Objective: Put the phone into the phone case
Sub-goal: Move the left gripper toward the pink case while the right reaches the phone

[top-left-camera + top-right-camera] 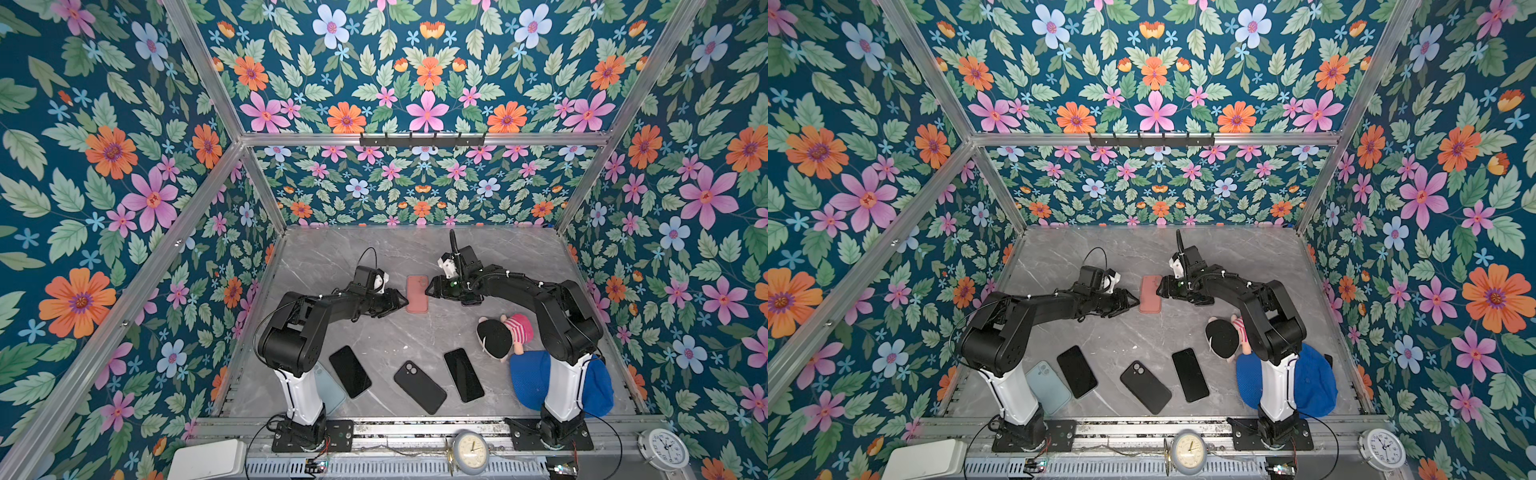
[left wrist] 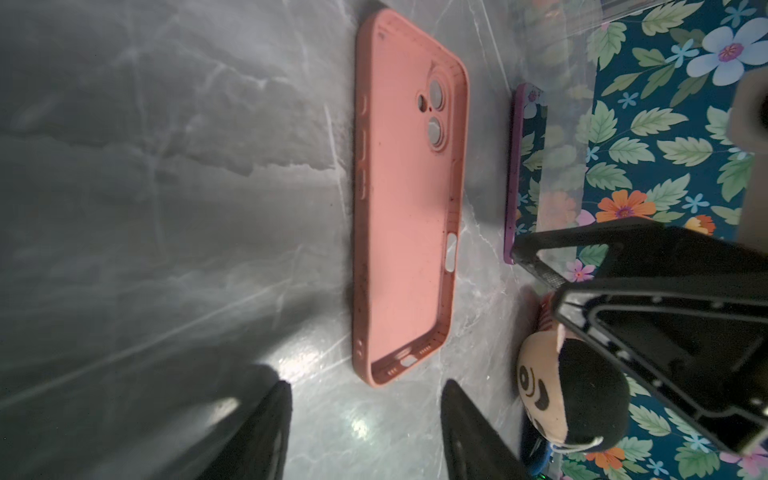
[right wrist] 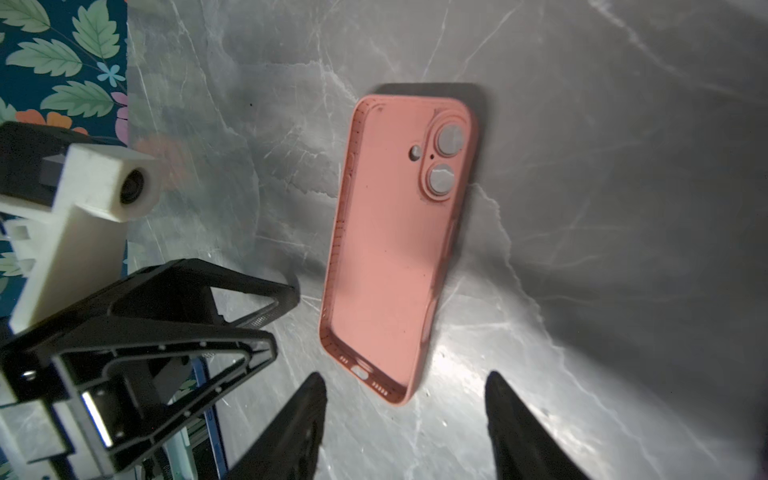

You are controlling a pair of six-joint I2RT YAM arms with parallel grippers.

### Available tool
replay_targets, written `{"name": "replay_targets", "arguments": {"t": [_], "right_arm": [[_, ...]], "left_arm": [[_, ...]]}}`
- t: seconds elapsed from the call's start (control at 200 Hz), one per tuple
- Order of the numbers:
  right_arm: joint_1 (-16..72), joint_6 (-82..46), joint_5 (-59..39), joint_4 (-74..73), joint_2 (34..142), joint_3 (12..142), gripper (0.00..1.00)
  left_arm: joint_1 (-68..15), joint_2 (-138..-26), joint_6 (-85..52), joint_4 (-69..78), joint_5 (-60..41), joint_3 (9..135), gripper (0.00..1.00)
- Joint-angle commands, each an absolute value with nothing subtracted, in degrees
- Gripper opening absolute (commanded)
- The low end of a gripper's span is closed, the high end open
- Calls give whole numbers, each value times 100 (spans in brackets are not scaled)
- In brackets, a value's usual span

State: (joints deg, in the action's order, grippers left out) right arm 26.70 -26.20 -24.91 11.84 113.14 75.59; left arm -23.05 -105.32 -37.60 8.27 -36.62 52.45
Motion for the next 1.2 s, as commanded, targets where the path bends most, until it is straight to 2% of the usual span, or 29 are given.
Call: {"name": "replay_targets", "arguments": {"t": [0.0, 0.27, 0.405, 0.825, 0.925, 1.195], "right_arm": [[2677, -2774, -2683, 948, 11482, 7651, 55], [2729, -2720, -2628, 982, 11882, 7924, 50], [2742, -2709, -2672, 1032, 12024, 8091, 44], [2756, -2526, -2330, 1403, 11981, 8290, 44], [2755, -2204, -1777, 2186, 11676, 8432, 45], [2609, -1408, 468, 3597, 10827, 8127, 53]], "left_arm": [[-2396, -10602, -3971, 1185, -3756, 5226, 57], [-2500, -10731, -4147, 1509, -3788, 5142, 55], [-2543, -10764, -4259, 1709, -3805, 5107, 55], [-2697, -10919, -4418, 2083, -3874, 5076, 58], [-2689, -10758, -4228, 1796, -3841, 5092, 61], [-2689, -10547, -3411, 402, -3413, 5732, 72]]}}
